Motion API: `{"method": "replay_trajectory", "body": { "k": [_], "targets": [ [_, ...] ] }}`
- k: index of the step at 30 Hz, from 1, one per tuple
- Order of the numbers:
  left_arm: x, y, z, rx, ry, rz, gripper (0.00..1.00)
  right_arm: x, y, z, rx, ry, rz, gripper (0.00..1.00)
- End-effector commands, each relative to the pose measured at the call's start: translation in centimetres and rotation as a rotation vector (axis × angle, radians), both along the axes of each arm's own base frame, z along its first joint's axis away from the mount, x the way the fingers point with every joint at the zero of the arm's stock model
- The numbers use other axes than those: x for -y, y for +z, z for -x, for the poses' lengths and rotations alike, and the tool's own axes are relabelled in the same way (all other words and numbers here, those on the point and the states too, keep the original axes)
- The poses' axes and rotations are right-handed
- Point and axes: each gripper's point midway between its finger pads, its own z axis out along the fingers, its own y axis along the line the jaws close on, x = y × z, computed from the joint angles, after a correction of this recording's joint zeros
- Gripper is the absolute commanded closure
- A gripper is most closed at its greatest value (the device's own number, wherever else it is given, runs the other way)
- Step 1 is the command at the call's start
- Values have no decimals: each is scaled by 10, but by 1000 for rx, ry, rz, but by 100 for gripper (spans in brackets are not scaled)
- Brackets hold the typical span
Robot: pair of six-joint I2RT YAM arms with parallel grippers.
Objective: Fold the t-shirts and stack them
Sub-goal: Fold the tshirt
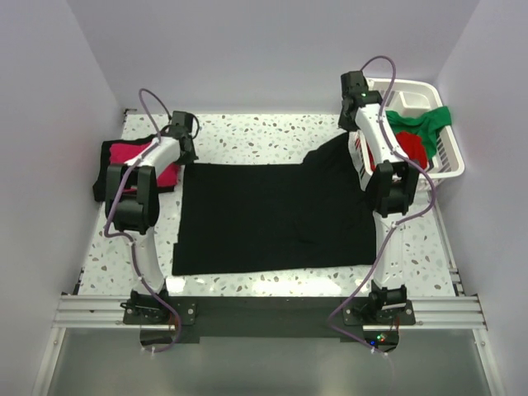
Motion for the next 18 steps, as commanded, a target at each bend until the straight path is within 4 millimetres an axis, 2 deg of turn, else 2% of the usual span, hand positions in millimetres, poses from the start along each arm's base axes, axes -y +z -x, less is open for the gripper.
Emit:
{"method": "replay_trajectory", "body": {
  "k": [1, 4, 7, 8, 10, 11, 12, 13, 14, 16, 18],
  "targets": [
    [3, 33, -31, 85, -20, -3, 100, -2, 13, -13, 38, 32, -21, 100],
    [3, 41, -37, 101, -28, -7, 100, -3, 29, -17, 83, 44, -52, 100],
    [2, 47, -36, 114, -36, -14, 100, -9, 42, -15, 110, 70, -85, 100],
    [2, 56, -37, 142, -40, -12, 100, -15, 39, -11, 99, 90, -110, 100],
    [2, 53, -29, 142, -49, -12, 100, -20, 57, -6, 136, 103, -138, 100],
    [3, 63, -31, 180, -56, -4, 100, -21, 52, 0, 118, 104, -155, 100],
    [3, 65, -28, 186, -59, -5, 100, -22, 54, 3, 123, 106, -165, 100],
    [3, 59, -22, 172, -60, -4, 100, -23, 75, 7, 173, 112, -175, 100],
    [3, 65, -21, 190, -62, -3, 100, -25, 66, 15, 150, 114, -183, 100],
    [2, 63, -16, 183, -68, -6, 100, -27, 85, 24, 190, 126, -203, 100],
    [3, 69, -13, 197, -73, -7, 100, -30, 78, 35, 165, 137, -219, 100]
  ]
}}
